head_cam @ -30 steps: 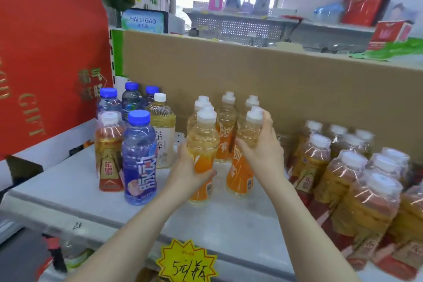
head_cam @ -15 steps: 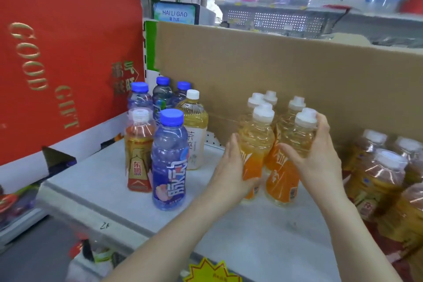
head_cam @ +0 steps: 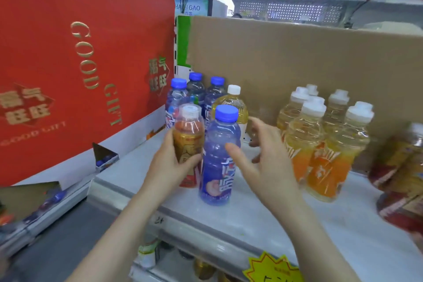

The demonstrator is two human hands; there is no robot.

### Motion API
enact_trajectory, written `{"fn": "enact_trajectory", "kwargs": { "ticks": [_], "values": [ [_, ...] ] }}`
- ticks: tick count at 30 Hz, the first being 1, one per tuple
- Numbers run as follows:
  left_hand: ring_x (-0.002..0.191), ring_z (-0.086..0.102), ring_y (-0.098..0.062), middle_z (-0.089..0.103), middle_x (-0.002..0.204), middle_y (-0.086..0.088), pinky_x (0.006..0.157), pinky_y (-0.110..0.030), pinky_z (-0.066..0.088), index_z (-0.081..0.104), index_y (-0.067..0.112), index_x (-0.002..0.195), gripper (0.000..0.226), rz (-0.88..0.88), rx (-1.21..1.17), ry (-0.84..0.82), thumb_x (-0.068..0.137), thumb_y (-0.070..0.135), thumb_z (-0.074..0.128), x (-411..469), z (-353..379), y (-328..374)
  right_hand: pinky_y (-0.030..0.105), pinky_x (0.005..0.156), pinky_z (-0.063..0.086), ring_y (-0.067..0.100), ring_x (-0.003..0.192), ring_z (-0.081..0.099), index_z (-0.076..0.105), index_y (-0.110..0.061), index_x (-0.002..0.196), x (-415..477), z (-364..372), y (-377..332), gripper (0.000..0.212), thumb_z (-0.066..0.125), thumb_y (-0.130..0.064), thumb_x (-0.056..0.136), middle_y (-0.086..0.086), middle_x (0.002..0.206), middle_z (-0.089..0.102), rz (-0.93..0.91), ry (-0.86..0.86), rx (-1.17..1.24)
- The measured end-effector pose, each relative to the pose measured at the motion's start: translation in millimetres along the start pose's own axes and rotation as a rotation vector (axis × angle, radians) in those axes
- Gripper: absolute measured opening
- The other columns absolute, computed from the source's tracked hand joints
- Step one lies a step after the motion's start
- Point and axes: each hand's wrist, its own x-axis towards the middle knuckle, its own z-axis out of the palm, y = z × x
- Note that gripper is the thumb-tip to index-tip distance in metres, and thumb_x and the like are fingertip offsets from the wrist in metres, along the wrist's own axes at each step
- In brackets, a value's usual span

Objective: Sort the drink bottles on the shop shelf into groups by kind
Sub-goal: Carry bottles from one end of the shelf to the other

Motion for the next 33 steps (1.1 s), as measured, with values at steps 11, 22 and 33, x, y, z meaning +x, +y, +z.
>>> {"fn": "enact_trajectory", "kwargs": {
  "ticks": [11, 22, 33],
  "values": [
    [0.097, 0.056, 0.014, 0.06, 0.112, 0.022, 0.082, -0.023, 0.043, 0.043, 0.035, 0.127, 0.059, -0.036, -0.119, 0.166, 0.08, 0.038, 0.078, -31, -56, -25, 0.032, 0.095, 0.047, 0.014, 0.122, 0.055, 0.041, -0.027, 0.142, 23, 62, -29, 0.06, 0.067, -0.046, 0.092, -0.008, 0.136, 0.057, 0.093, -0.135, 0.053],
    [0.097, 0.052, 0.024, 0.062, 0.115, 0.019, 0.079, -0.015, 0.042, 0.045, 0.037, 0.127, 0.058, -0.004, -0.085, 0.052, 0.079, 0.034, 0.078, -27, -66, -24, 0.034, 0.096, 0.051, 0.015, 0.115, 0.056, 0.053, -0.021, 0.133, 55, 119, -38, 0.048, 0.067, -0.045, 0.093, -0.003, 0.126, 0.061, 0.092, 0.013, 0.055],
    [0.1, 0.057, 0.015, 0.06, 0.115, 0.026, 0.084, -0.024, 0.047, 0.041, 0.039, 0.133, 0.079, -0.011, -0.167, -0.026, 0.065, 0.065, 0.072, -15, -56, -34, 0.028, 0.082, 0.049, 0.016, 0.111, 0.063, 0.042, -0.026, 0.125, 62, 89, 27, 0.078, 0.093, -0.037, 0.066, -0.008, 0.114, 0.062, 0.625, 0.056, 0.293]
  ]
}}
